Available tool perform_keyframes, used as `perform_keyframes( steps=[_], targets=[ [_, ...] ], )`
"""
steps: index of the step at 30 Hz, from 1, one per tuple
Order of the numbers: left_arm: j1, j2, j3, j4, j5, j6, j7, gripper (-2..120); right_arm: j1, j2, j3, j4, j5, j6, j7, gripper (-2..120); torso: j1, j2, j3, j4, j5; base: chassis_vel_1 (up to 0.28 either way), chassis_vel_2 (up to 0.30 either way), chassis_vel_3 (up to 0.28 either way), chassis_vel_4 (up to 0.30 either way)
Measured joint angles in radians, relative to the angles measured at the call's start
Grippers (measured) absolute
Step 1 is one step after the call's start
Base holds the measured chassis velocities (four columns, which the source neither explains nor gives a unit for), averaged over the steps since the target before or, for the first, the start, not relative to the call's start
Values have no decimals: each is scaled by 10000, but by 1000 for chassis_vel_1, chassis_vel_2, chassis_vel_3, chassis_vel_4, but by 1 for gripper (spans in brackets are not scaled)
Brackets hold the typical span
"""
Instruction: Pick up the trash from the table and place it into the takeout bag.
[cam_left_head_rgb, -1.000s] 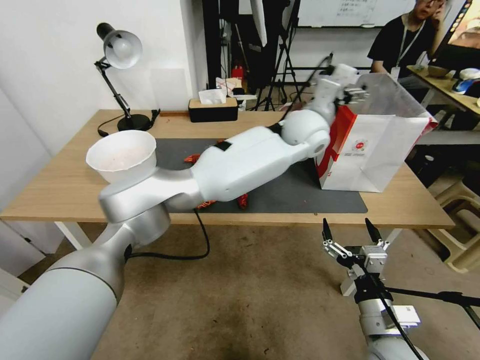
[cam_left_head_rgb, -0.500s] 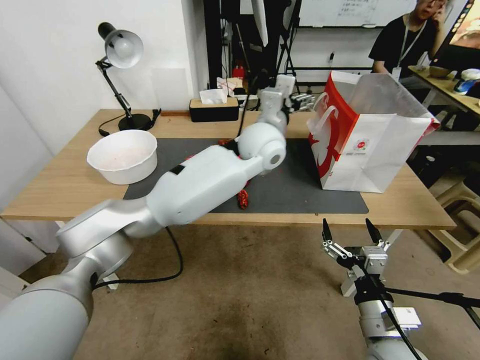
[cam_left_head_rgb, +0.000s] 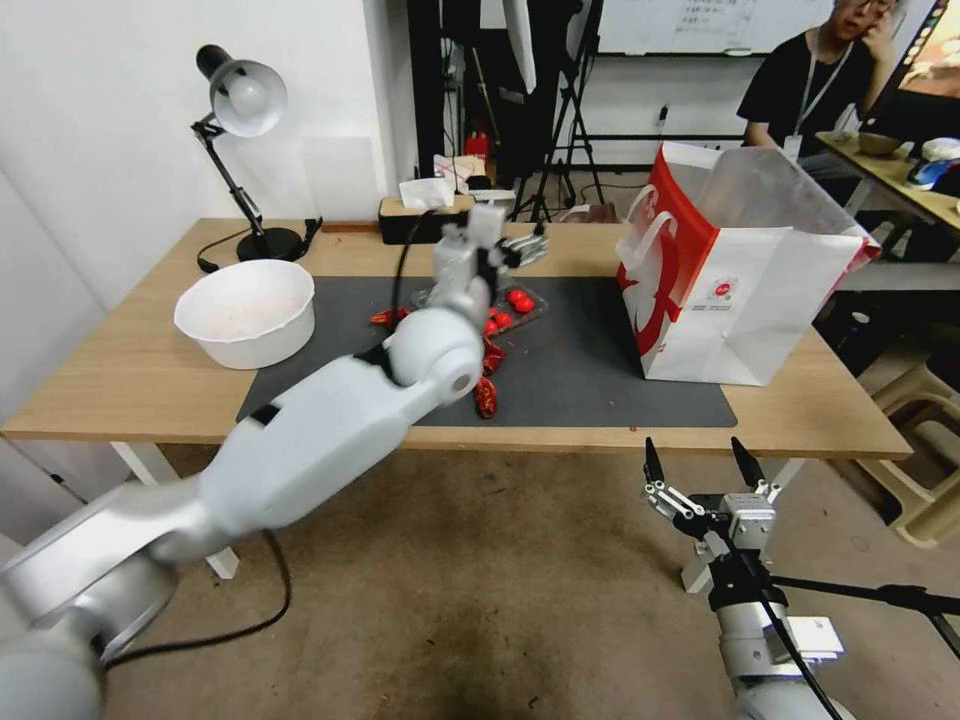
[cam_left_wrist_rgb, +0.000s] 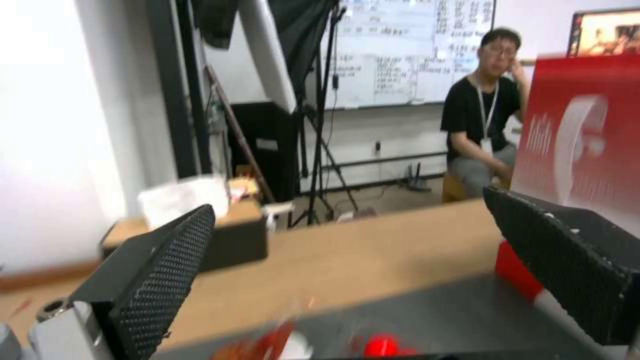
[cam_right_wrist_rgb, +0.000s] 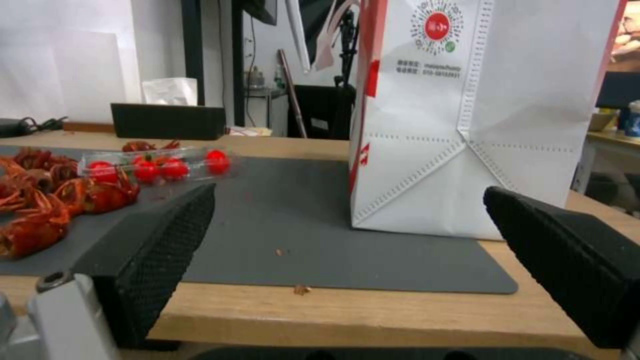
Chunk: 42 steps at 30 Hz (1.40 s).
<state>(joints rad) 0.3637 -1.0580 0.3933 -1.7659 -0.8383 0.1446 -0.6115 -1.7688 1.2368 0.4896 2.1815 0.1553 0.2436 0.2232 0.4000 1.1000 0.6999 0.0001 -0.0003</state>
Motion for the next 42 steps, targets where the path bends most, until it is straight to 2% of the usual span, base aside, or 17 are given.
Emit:
perform_keyframes(
  steps=[5, 6, 9, 12, 13, 14, 16, 17, 18, 20, 25, 27, 29, 32, 42],
  targets=[
    [1713, 610, -1298, -892, 601, -47, 435, 100, -11, -24, 3, 56, 3, -15, 6, 100, 0, 0, 0, 0, 1, 0, 0, 0, 0],
    [1713, 610, -1298, -892, 601, -47, 435, 100, -11, -24, 3, 56, 3, -15, 6, 100, 0, 0, 0, 0, 1, 0, 0, 0, 0],
    [3139, 850, -2314, -1479, 1369, -237, 788, 100, -24, -39, 7, 81, 4, -26, 9, 100, 0, 0, 0, -2, 2, 0, 0, 0, 0],
    [3850, 960, -2721, -1764, 1630, -307, 939, 100, -25, -53, 7, 87, 4, -29, 9, 100, 0, 0, 0, -1, -1, 0, 0, 0, 0],
    [4541, 1093, -3132, -2007, 1963, -453, 1108, 100, -24, -74, 5, 99, 6, -33, 10, 100, -1, 0, 0, -2, 3, 0, 0, 0, 0],
    [4541, 1093, -3132, -2007, 1963, -453, 1108, 100, -24, -74, 5, 99, 6, -33, 10, 100, -1, 0, 0, -2, 3, 0, 0, 0, 0],
    [5529, 1323, -3791, -2345, 2263, -670, 1341, 100, 4, -135, -22, 116, 29, -65, 10, 100, 0, 0, 1, 2, -3, 0, 0, 0, 0],
    [5901, 1440, -4074, -2501, 2320, -786, 1393, 100, 12, -164, -35, 123, 42, -78, 9, 100, -1, 0, 0, 2, 7, 0, 0, 0, 0],
    [5901, 1440, -4074, -2501, 2320, -786, 1393, 100, 12, -164, -35, 123, 42, -78, 9, 100, -1, 0, 0, 2, 7, 0, 0, 0, 0],
    [6591, 1568, -4579, -2702, 2440, -1027, 1461, 100, 1, -192, -36, 124, 54, -83, 9, 100, -1, 0, 0, 0, 0, 0, 0, 0, 0],
    [7621, 1576, -5270, -2897, 2623, -1342, 1482, 100, -23, -185, -39, 110, 61, -72, -8, 100, -1, 0, 0, -3, 1, 0, 0, 0, 0],
    [8539, 1523, -5910, -3091, 2656, -1499, 1763, 100, -47, -167, -41, 111, 211, -48, -52, 100, -1, 0, 0, -3, 2, 0, 0, 0, 0],
    [8797, 1500, -6082, -3147, 2692, -1539, 1845, 100, -57, -174, -40, 117, 295, -48, -94, 100, -1, 0, 0, -2, 2, 0, 0, 0, 0],
    [9834, 1237, -6682, -3397, 2970, -1777, 2050, 100, -90, -234, -15, 162, 674, -73, -388, 100, -1, 1, 0, 0, 2, 0, 0, 0, 0],
    [11506, 467, -7088, -3821, 4392, -2692, 1743, 100, -36, -289, 33, 79, 995, -8, -707, 100, -1, 1, 0, 0, 5, 0, 0, 0, 0]
  ],
)
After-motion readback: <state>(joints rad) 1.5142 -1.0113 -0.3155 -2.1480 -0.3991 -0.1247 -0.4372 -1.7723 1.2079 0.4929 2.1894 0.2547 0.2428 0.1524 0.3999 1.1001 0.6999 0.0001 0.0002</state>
